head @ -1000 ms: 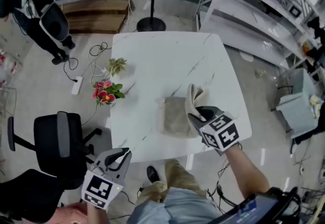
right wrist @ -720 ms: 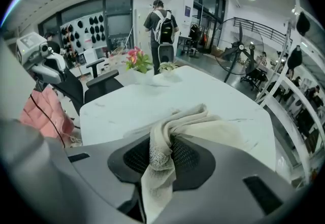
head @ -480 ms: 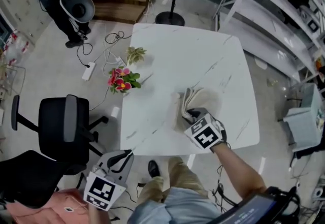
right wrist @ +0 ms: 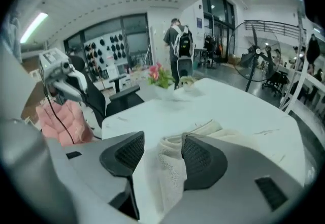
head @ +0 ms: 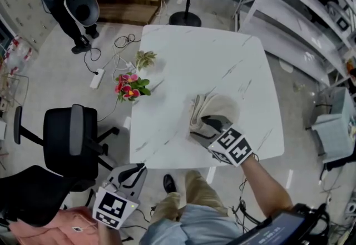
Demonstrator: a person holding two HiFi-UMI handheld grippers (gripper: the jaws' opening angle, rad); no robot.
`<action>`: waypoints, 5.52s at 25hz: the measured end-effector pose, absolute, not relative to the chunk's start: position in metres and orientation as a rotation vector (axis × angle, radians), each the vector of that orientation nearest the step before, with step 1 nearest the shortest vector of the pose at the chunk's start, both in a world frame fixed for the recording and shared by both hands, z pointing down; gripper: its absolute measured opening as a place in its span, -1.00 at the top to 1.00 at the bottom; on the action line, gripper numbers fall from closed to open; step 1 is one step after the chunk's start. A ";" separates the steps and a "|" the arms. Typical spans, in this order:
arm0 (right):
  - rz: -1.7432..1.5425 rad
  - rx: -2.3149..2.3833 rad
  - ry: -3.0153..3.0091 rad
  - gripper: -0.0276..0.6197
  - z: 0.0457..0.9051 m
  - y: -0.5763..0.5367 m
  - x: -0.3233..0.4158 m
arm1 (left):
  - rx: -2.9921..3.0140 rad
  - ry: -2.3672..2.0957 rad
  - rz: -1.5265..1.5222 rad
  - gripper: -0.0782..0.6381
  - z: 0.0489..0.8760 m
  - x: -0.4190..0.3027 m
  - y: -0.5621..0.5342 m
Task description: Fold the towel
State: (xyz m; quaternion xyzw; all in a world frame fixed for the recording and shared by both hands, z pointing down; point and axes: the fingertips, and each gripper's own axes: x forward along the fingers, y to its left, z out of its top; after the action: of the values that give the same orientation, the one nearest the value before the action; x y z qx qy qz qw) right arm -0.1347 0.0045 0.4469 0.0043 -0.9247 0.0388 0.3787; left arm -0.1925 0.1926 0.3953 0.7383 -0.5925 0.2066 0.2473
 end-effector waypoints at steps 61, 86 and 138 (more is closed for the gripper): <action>-0.190 0.008 -2.552 0.62 0.404 -0.081 -0.080 | 1.688 -1.404 0.125 0.70 0.490 -0.124 0.039; -0.184 -0.711 -2.471 0.66 0.455 -0.084 -0.202 | 1.592 -1.439 0.054 0.70 0.493 -0.133 0.032; -0.164 0.624 -3.085 0.87 0.164 0.003 -0.112 | 2.090 -2.360 -0.120 0.71 0.144 -0.207 0.072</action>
State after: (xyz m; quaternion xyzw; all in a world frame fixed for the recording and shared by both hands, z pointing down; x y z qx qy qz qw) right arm -0.1118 0.0030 0.1639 0.1980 -0.9788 -0.0520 -0.0052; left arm -0.2068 0.0715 0.1438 0.6625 -0.7481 -0.0380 -0.0066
